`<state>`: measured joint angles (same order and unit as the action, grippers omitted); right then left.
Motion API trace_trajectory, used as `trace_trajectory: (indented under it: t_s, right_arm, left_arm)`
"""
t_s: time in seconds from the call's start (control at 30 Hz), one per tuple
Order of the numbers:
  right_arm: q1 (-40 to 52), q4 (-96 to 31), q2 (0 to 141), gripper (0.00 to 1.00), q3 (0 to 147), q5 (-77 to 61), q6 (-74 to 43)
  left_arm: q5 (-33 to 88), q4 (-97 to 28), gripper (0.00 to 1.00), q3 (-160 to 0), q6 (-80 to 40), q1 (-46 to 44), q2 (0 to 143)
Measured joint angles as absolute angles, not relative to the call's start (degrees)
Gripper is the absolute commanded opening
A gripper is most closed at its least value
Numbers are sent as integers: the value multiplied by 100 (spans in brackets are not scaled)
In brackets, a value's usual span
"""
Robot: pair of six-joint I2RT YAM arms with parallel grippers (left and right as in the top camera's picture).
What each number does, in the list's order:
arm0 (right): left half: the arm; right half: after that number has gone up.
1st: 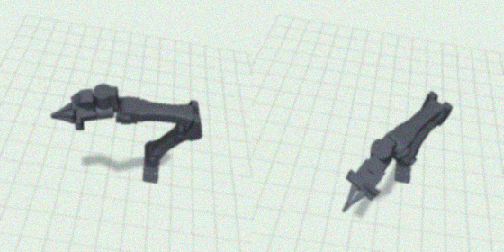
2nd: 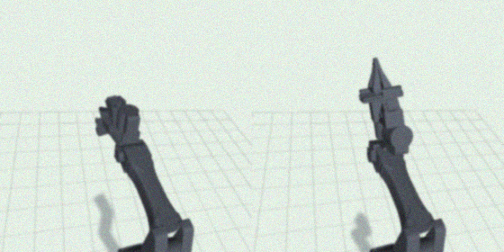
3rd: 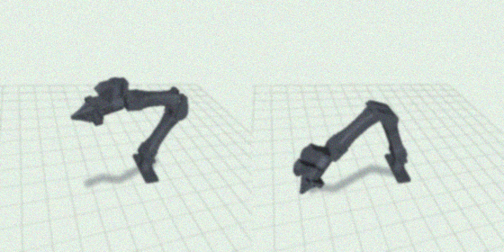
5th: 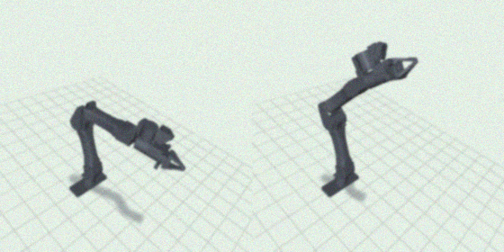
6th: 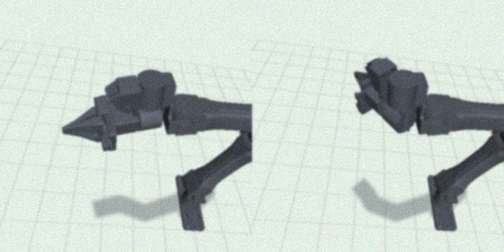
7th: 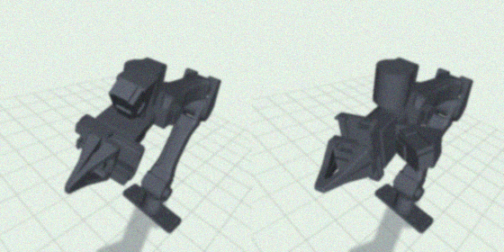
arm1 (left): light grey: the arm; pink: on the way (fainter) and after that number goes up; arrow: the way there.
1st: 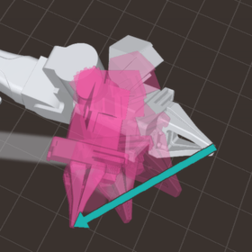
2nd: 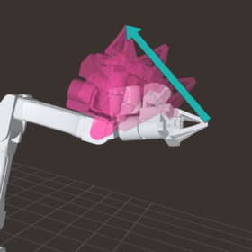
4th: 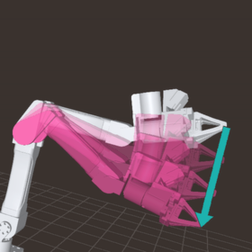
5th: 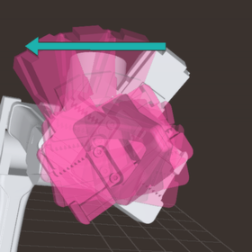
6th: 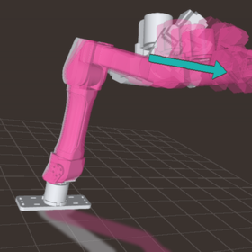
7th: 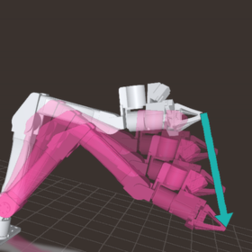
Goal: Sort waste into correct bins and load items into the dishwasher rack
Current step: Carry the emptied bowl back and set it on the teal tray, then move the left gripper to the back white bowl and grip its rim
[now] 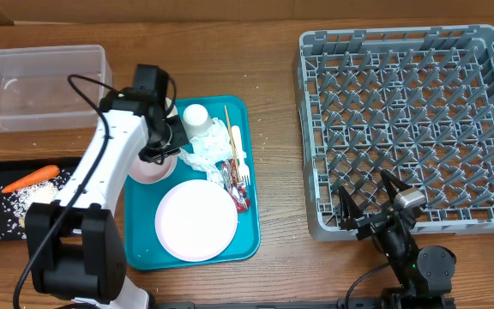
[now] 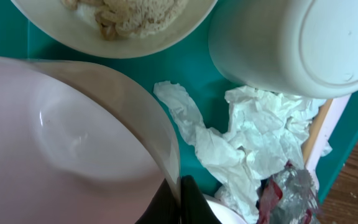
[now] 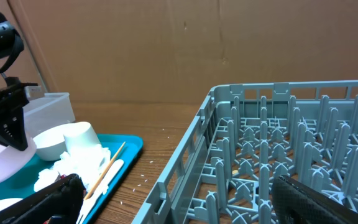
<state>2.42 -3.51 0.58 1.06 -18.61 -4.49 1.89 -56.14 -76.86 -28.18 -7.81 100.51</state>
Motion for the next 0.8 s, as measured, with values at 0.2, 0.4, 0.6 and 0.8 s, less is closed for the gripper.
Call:
trace_trajectory:
  t_s: [0.2, 0.4, 0.6, 0.8]
  right_arm:
    - [242, -349, 58, 100, 106, -1859, -449]
    - [242, -351, 58, 100, 106, -1859, -447]
    - [242, -351, 58, 100, 106, -1859, -449]
    - [242, -349, 58, 100, 106, -1859, -449]
  left_arm:
    - [-353, -5505, 4, -7686, -3000, -1157, 10053]
    - [-504, -5468, 4, -7686, -3124, -1258, 10320]
    - [-508, -5509, 19, -7684, -3153, -1258, 10580]
    - [-521, -5542, 35, -7684, -3181, -1258, 10580]
